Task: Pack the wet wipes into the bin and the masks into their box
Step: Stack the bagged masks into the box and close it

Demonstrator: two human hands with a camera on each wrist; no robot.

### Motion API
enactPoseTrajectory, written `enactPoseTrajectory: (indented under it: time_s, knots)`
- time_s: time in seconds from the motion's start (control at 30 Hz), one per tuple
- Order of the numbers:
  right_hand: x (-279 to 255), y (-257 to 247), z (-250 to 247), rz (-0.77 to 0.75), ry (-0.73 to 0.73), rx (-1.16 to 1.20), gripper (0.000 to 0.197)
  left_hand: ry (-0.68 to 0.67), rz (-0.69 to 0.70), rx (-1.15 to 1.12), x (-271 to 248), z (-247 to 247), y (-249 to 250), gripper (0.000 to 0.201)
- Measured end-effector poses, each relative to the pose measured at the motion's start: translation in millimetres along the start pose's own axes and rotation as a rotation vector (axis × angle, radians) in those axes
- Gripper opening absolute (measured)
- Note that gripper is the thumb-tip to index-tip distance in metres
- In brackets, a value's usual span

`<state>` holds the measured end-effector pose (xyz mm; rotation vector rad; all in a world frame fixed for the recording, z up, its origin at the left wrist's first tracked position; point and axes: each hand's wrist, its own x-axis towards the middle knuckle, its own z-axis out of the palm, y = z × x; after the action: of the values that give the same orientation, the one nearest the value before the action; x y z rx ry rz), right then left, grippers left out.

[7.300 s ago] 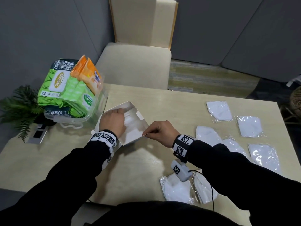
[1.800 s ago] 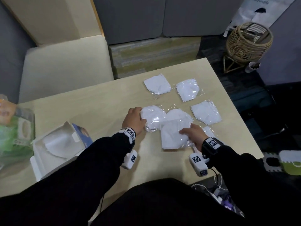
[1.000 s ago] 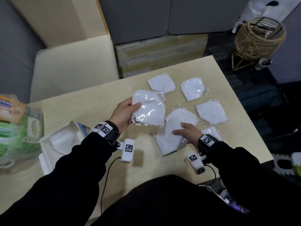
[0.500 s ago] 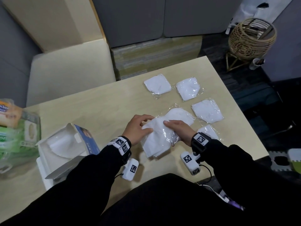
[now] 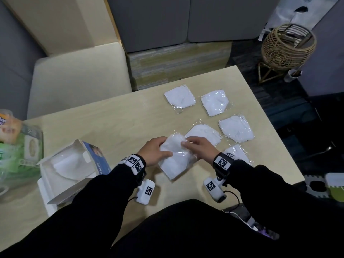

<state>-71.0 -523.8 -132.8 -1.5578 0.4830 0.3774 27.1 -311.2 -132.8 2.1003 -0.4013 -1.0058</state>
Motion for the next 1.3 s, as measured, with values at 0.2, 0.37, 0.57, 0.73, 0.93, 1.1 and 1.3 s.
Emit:
enactPoseTrajectory:
  time_s: [0.2,0.37,0.57,0.73,0.93,1.1,1.3]
  knots:
    - [38.9,0.4,-47.7,0.129,0.463,-0.729,0.063,0.148,-0.228,0.131,8.0,9.6,-36.4,0.043]
    - [55.6,0.1,-52.5,0.386,0.368,-0.931,0.075,0.272,-0.277,0.093,6.5,20.8,-47.9,0.053]
    - [49.3,-20.1,-70.5,0.196,0.185,-0.805,0.037,0.325,-0.235,0.133,9.5,10.5,-52.2,0.062]
    - [33.0,-50.8,-85.5,0.167,-0.007,-0.737,0.056,0.378,-0.243,0.128,8.4,1.1,-54.1,0.080]
    - [28.4,-91.1,-55.6,0.017,-0.273,-0.671,0.054,0.226,0.050,-0.256,5.4,-4.1,7.7,0.054]
    - [35.8,-95.8,-19.1,-0.034,-0.093,-0.446,0.037,0.285,0.051,-0.225,-0.5,-14.7,26.7,0.027]
    - [31.6,-57.1,6.4,0.238,-0.079,-0.144,0.029,0.496,-0.213,-0.381,-23.2,-22.2,-45.1,0.021]
